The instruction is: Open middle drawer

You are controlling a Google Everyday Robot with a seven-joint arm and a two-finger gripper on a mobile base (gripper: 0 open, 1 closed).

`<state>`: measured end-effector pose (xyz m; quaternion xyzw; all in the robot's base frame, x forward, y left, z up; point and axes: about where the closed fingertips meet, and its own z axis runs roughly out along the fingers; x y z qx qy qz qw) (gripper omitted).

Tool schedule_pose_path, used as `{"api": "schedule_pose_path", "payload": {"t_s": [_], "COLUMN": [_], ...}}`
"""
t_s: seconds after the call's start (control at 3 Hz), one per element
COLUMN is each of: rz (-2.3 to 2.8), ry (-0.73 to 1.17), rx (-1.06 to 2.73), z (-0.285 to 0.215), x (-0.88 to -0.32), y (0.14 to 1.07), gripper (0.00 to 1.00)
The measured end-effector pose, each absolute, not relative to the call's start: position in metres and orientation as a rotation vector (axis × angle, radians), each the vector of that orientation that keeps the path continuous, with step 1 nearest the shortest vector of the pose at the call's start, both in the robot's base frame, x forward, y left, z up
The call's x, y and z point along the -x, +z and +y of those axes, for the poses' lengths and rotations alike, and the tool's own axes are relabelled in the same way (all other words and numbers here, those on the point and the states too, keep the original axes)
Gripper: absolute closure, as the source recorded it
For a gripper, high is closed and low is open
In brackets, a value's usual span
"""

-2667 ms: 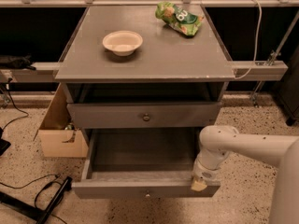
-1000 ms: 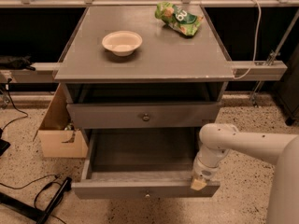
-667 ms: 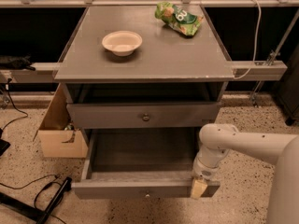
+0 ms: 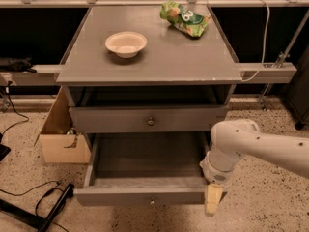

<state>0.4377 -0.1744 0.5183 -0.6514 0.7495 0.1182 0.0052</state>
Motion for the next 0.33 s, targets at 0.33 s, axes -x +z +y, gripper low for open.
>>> {"api": "schedule_pose_path", "payload": {"t_s": [0.33], "rz": [2.192], "ry": [0.249], "rx": [2.098], "z": [-0.1636], "x": [-0.4163], "y": [0.5678], "gripper": [0.0]}}
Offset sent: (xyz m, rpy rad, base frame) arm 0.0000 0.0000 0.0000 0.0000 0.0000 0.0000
